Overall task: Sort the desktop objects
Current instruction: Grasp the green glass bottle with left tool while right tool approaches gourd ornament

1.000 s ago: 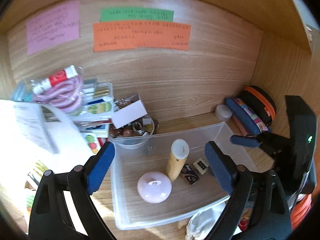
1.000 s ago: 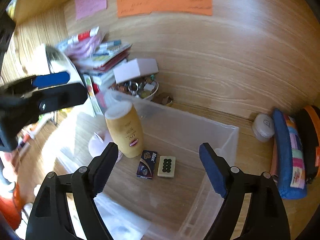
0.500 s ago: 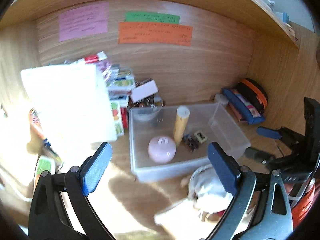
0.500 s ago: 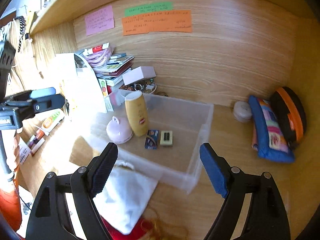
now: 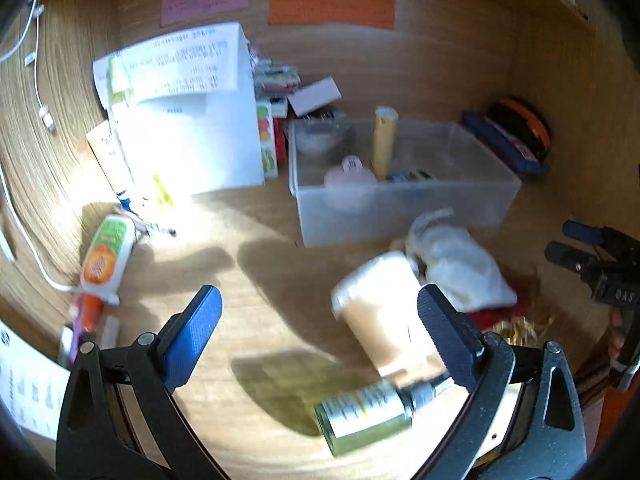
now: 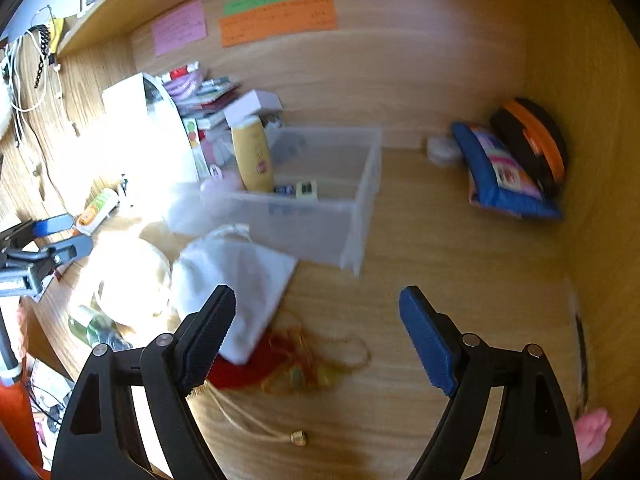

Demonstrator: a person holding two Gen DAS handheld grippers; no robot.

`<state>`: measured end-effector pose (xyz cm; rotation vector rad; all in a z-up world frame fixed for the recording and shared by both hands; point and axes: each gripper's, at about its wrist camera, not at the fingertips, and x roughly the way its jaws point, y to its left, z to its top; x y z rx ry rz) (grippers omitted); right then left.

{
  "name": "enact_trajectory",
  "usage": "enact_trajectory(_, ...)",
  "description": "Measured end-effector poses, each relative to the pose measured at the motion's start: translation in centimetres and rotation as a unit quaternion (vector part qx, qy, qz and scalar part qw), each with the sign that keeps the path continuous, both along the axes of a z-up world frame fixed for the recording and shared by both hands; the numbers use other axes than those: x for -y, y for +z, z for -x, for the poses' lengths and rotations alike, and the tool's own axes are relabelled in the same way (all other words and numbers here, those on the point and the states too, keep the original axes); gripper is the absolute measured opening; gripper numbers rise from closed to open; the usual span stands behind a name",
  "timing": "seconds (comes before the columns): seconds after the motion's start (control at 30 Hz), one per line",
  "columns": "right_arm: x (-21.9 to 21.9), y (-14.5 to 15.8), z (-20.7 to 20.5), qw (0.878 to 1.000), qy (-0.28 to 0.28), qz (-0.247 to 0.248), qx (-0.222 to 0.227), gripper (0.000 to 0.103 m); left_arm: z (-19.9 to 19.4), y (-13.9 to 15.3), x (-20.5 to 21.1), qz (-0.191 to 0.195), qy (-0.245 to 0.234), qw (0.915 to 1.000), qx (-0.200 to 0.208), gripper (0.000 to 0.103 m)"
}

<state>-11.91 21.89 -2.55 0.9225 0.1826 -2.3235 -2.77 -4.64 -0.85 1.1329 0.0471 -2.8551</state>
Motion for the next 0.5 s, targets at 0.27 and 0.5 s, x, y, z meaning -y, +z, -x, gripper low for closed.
enact_trajectory(0.27,-0.7,-1.8,-1.8,1.0,-0.015,-0.018,-0.002,0.082,-2.6,-2.6,-1.1,-0.002,0.0,0.9998,0.019,0.099)
enact_trajectory(0.5,-1.3,-3.3,-2.3,0.999,-0.02,-0.029,0.01,0.082,-3.3,-4.8,-0.7,-0.048,0.006,0.9976,0.049,0.099)
